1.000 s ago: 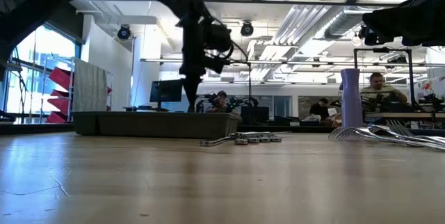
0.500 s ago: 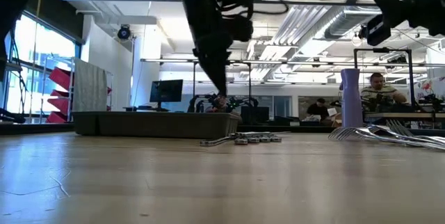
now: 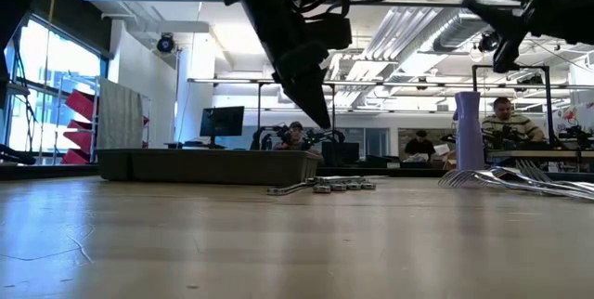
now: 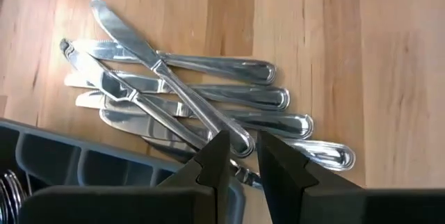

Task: Sort silverware
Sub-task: Put the silver knife into the organizing bin

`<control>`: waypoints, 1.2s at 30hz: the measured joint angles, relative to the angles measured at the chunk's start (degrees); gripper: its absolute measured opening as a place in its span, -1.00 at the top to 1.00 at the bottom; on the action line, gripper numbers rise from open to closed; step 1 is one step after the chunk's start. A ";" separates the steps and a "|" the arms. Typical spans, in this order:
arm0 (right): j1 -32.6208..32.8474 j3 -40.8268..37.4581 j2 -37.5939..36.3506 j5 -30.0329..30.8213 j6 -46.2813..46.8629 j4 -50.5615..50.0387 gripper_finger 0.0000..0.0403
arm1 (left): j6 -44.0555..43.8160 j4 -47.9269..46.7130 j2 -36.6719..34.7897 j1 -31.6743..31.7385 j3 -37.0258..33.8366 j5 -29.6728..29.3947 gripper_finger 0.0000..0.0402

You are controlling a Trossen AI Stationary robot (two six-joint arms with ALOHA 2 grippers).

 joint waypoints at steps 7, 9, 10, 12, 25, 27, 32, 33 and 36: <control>-0.49 0.00 6.39 10.80 0.55 -5.37 0.64 | 0.92 -1.63 0.00 0.25 0.00 -0.37 0.74; -2.20 0.00 9.50 12.24 3.73 -7.59 0.63 | 1.10 -1.63 0.00 0.16 0.00 -0.37 0.74; -3.67 0.03 11.04 12.15 5.39 -8.33 0.63 | 1.57 -1.65 0.00 0.14 0.00 -0.35 0.74; -7.40 0.97 14.12 9.17 7.83 -11.62 0.60 | 3.05 -1.64 -0.04 0.14 0.00 -0.35 0.74; -30.34 20.93 48.89 -19.45 4.07 -25.65 0.14 | 6.43 7.34 0.11 2.17 -2.30 -0.33 0.74; -32.65 24.60 55.98 -23.57 1.27 -27.05 0.11 | 6.69 7.98 0.26 2.66 -2.51 0.06 0.74; -37.07 32.29 71.78 -31.58 -3.95 -30.23 0.09 | 9.41 8.25 2.23 3.73 -2.45 2.28 0.74; -37.67 33.73 74.53 -32.37 -4.68 -30.87 0.08 | 9.99 8.03 2.68 3.97 -2.47 2.32 0.74; -38.44 37.91 81.82 -33.69 -6.48 -32.76 0.08 | 11.81 7.89 3.98 4.39 -2.48 2.31 0.74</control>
